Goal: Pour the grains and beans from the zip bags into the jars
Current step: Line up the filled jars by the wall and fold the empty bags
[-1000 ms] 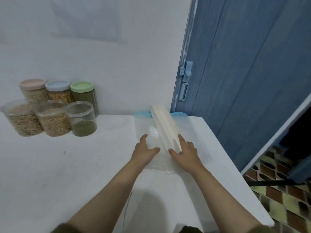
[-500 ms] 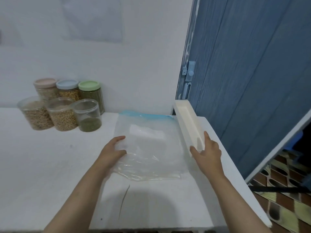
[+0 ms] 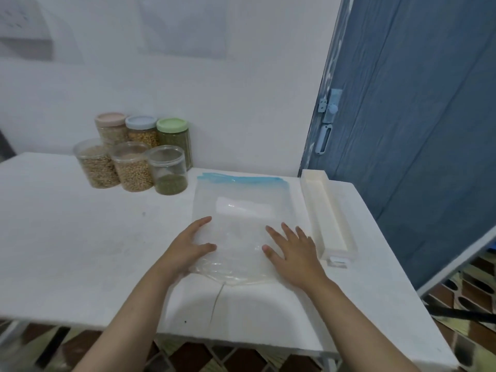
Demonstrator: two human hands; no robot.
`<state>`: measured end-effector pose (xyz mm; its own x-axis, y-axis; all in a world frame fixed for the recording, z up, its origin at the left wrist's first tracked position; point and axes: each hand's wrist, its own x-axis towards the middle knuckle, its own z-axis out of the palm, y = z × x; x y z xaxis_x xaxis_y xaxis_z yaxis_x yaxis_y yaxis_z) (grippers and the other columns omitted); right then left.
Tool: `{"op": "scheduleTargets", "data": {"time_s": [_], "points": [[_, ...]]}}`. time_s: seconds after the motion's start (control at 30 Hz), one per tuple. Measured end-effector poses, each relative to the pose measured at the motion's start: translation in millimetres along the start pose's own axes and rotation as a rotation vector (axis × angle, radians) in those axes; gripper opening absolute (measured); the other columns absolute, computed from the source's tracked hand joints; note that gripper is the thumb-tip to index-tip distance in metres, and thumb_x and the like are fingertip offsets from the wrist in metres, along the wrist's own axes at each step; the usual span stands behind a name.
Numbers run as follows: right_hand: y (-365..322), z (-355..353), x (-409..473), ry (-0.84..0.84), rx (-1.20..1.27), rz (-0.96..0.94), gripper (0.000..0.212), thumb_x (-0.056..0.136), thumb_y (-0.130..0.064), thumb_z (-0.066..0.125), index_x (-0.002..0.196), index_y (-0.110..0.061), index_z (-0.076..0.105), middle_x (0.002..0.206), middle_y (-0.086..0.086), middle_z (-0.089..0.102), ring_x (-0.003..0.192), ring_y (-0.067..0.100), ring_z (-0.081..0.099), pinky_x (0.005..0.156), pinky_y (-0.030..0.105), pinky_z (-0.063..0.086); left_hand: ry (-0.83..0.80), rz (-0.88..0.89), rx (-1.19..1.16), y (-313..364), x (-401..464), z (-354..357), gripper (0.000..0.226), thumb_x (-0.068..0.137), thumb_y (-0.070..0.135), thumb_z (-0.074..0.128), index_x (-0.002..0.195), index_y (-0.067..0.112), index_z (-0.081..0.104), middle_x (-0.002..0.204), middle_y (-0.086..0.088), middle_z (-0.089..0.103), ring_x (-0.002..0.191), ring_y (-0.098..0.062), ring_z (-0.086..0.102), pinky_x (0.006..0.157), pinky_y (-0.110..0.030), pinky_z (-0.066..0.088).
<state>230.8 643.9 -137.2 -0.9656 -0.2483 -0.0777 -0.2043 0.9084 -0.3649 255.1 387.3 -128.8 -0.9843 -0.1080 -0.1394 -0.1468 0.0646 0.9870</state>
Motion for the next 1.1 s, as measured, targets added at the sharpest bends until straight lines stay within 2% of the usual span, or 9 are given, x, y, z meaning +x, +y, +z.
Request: {"op": "scheduleTargets", "data": {"time_s": [0.13,0.27,0.4,0.5,0.6,0.77,0.87,0.97,1.1], "points": [[17.6,15.7,0.0,-0.035,-0.084,0.038,0.060,0.098,-0.066,0.020,0.155,-0.048,0.014,0.167,-0.009,0.000,0.153,0.021,-0.005,0.123,0.045,-0.002,0.091,0.231,0.072,-1.6,-12.3,-2.2,0.055,0.090,0.013,0.071,0.138,0.031,0.050,0.159,0.009,0.024,0.117,-0.018,0.054,0.089,-0.019,0.047],[24.0,8.7,2.2,-0.050,-0.057,0.030,0.055,0.099,-0.063,0.024,0.153,-0.051,0.018,0.166,-0.012,0.003,0.153,0.017,-0.002,0.122,0.039,0.001,-0.110,0.338,0.024,6.9,-24.8,-8.5,0.067,0.070,0.014,0.050,0.134,0.032,0.059,0.146,0.015,0.049,0.128,-0.014,0.052,0.098,-0.032,0.047],[28.0,7.0,2.7,-0.046,-0.039,0.030,0.051,0.101,-0.059,0.027,0.151,-0.053,0.023,0.166,-0.014,0.006,0.153,0.016,0.002,0.121,0.038,0.004,-0.297,0.424,0.335,24.8,-20.9,-6.5,0.093,0.077,-0.011,0.049,0.147,0.049,0.033,0.142,0.023,0.051,0.131,0.003,0.046,0.097,-0.013,0.044],[28.8,6.5,3.1,-0.026,-0.013,0.032,0.050,0.100,-0.060,0.028,0.150,-0.053,0.026,0.165,-0.014,0.009,0.153,0.014,0.004,0.121,0.038,0.006,-0.178,0.576,0.658,21.6,-7.6,-4.7,0.101,0.088,0.008,0.070,0.147,0.063,0.009,0.131,0.026,0.053,0.114,0.002,0.048,0.104,-0.019,0.039],[30.4,4.6,3.3,-0.020,0.104,0.034,0.065,0.091,-0.077,0.022,0.148,-0.050,0.032,0.164,-0.014,0.016,0.152,0.012,0.009,0.123,0.039,0.007,0.082,0.664,0.835,20.3,3.0,-3.2,0.090,0.087,0.031,0.073,0.149,0.055,0.011,0.114,0.018,0.053,0.107,-0.008,0.035,0.101,-0.031,0.023],[23.2,-16.3,-20.5,0.239,0.832,0.022,0.055,0.089,-0.063,0.050,0.141,-0.044,0.047,0.140,-0.021,0.052,0.133,-0.006,0.041,0.113,0.020,0.029,0.214,0.616,0.591,20.9,16.2,-0.4,0.076,0.092,0.046,0.063,0.155,0.028,0.026,0.116,-0.008,0.066,0.113,-0.024,0.057,0.092,-0.022,0.037],[17.7,-21.4,-30.5,0.380,0.822,-0.030,0.065,0.079,-0.063,0.067,0.138,-0.047,0.049,0.129,-0.026,0.056,0.121,-0.012,0.047,0.095,0.007,0.035,0.287,0.524,0.434,16.2,19.2,-6.0,0.070,0.091,0.040,0.065,0.151,0.033,0.031,0.086,-0.004,0.067,0.087,-0.027,0.064,0.072,-0.015,0.045],[7.7,-19.5,-28.8,0.367,0.833,-0.046,0.079,0.072,-0.052,0.082,0.140,-0.057,0.040,0.132,-0.038,0.045,0.117,-0.021,0.041,0.092,0.003,0.035,0.365,0.401,0.209,5.3,25.9,-13.9,0.066,0.089,0.046,0.065,0.144,0.046,0.029,0.114,-0.011,0.068,0.113,-0.028,0.063,0.083,-0.029,0.054],[5.2,-12.8,-11.8,0.276,0.923,-0.065,0.095,0.081,-0.024,0.082,0.145,-0.063,0.022,0.128,-0.041,0.052,0.127,-0.010,0.044,0.109,0.015,0.034,0.417,0.228,0.038,0.9,25.6,-11.6,0.063,0.094,0.035,0.065,0.146,0.044,0.030,0.121,-0.011,0.061,0.102,-0.025,0.063,0.054,-0.010,0.047]]}}
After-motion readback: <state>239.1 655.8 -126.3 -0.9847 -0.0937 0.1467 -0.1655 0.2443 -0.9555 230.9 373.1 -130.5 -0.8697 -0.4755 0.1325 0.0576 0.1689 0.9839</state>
